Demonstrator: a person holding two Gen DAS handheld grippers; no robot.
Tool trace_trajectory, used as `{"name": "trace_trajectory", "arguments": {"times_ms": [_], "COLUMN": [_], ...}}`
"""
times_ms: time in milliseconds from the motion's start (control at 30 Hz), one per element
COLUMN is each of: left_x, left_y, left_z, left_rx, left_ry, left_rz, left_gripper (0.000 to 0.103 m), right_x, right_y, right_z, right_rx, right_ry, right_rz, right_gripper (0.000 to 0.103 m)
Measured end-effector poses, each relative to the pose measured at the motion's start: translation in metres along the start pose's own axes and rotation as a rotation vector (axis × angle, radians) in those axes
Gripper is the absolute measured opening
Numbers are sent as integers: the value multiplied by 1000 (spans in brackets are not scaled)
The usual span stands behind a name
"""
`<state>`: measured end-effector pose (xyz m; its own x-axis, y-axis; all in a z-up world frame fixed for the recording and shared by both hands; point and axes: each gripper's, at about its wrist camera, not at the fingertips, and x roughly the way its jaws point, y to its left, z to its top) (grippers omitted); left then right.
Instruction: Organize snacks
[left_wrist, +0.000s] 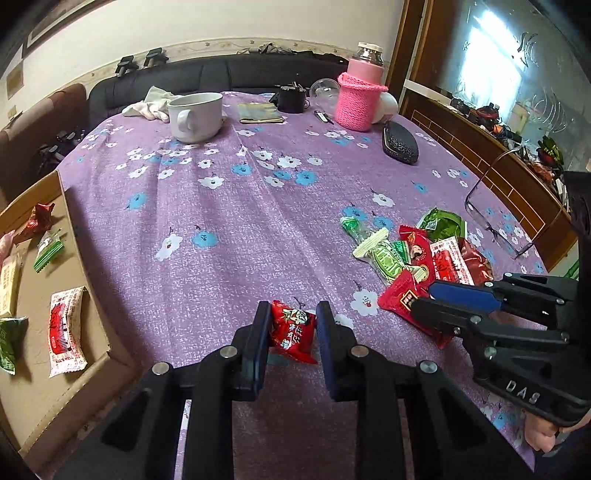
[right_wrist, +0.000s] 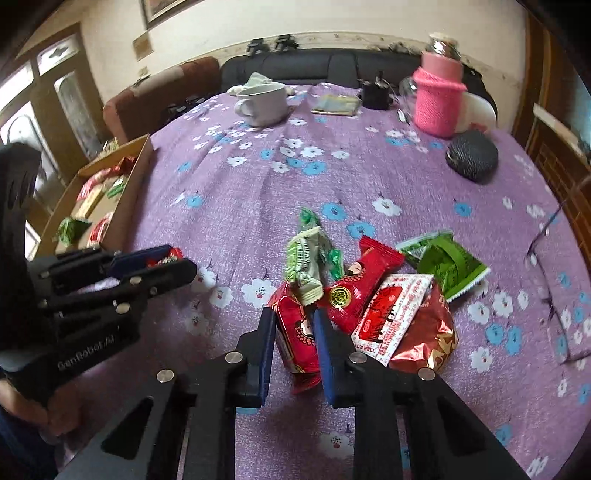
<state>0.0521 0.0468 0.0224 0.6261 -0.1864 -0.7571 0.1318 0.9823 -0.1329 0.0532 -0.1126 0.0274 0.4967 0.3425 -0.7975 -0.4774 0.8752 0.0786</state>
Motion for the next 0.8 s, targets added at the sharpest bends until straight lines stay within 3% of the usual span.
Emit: {"name": "trace_trajectory", "arguments": {"times_ms": [100,533,700,800], "left_x": [0,0,-2,-4], "left_y": [1,1,1,2], "left_z": [0,0,0,1], "left_rx": [-4,-7,-6,-9], "left_ry": [0,5,-7,-17], "left_rz": [-1,-2,-1,-2], "left_gripper": [23,23,23,23], "right_x": [2,16,9,-3], "right_y": [3,6,6,-2], "right_z": [0,-4,-2,2], "right_rx": [-23,-51,-31,25], "right_ry": [-4,36,6,-45], "right_rz": [-40,-52,-20,13], "right_gripper": [23,28,17,17]}}
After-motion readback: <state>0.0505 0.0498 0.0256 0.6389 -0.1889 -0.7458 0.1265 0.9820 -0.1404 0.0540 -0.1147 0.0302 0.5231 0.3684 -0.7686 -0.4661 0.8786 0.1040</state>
